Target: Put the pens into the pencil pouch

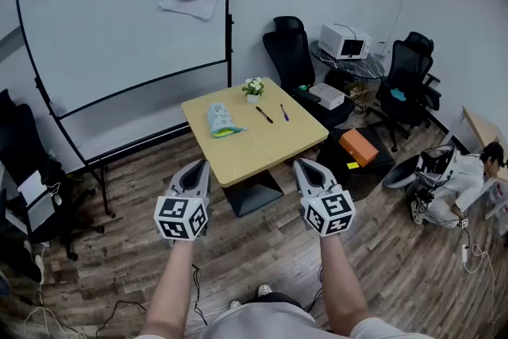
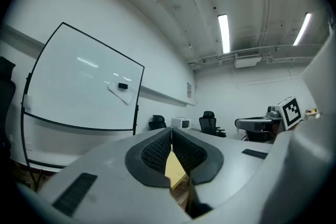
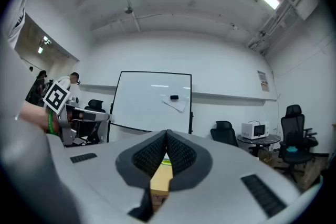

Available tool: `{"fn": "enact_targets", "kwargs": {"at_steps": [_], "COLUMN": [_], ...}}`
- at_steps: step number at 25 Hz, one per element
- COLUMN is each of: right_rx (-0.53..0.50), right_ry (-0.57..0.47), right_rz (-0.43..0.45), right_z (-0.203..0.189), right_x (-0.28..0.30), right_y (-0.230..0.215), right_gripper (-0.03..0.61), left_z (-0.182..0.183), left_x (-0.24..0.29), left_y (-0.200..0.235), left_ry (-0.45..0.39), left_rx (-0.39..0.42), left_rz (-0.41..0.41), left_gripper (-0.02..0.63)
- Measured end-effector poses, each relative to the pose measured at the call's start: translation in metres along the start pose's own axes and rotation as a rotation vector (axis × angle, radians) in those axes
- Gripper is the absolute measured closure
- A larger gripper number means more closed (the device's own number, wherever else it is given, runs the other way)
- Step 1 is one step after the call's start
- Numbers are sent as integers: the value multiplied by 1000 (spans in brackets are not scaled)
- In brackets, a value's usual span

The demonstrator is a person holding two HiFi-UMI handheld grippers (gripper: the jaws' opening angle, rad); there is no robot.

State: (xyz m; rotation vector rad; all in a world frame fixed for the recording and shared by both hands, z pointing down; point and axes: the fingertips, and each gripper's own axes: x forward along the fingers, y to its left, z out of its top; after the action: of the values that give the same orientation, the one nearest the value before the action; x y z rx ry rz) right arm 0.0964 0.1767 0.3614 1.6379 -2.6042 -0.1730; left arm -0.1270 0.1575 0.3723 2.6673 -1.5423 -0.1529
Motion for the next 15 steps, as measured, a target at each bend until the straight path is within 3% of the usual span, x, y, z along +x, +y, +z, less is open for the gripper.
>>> {"fn": "enact_targets", "kwargs": {"at_steps": [15], "right_rx": [6], "right_ry": [5], "right_rz": [-11], "right_z": [-4], "right_x": [-3], "right_y": [-1], "right_gripper": [577], "left_z": [-5], "left_x": [0], "left_y": [-7], "left_ry": [16], "left_rx": [-4], "left_rz": [-9], "left_gripper": [594]}}
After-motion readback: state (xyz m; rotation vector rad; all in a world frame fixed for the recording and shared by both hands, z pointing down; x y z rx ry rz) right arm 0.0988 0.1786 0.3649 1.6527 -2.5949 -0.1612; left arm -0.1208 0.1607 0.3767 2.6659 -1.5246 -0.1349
